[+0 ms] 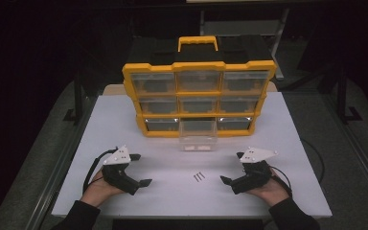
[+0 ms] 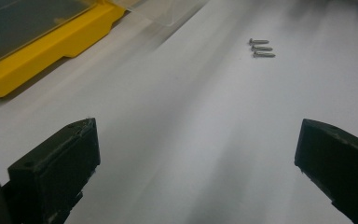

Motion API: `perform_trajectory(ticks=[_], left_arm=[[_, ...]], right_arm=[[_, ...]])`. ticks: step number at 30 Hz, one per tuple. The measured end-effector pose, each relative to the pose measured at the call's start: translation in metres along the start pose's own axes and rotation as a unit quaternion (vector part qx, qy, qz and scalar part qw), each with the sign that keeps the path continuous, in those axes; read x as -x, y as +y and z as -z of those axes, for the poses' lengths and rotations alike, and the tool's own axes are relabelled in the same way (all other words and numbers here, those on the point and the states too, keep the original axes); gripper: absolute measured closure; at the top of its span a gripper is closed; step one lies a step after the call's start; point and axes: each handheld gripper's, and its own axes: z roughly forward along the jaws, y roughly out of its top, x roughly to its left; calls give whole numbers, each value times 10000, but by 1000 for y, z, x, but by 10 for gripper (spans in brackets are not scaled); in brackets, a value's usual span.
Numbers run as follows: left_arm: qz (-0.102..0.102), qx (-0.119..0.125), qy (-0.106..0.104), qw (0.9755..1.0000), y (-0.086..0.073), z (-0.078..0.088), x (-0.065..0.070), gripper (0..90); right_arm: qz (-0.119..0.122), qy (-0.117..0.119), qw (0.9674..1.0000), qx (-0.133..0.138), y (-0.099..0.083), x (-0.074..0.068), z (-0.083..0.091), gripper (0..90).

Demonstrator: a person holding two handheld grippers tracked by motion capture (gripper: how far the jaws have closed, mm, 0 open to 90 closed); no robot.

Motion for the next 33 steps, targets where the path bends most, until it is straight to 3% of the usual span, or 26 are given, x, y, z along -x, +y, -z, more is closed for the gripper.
perform_trajectory(ticks=[9, 14, 33], left_arm=[[-15, -133, 17, 9999, 0, -2, 2, 0], [-5, -56, 17, 10000, -1, -2, 3, 0], [-28, -117, 125, 9998, -1, -3, 1, 0]], right_arm=[[-59, -13, 10000, 29, 2, 1, 2, 0], [-56, 25, 10000, 57, 5, 1, 3, 0], [-6, 110, 9999, 43, 17, -2, -4, 0]])
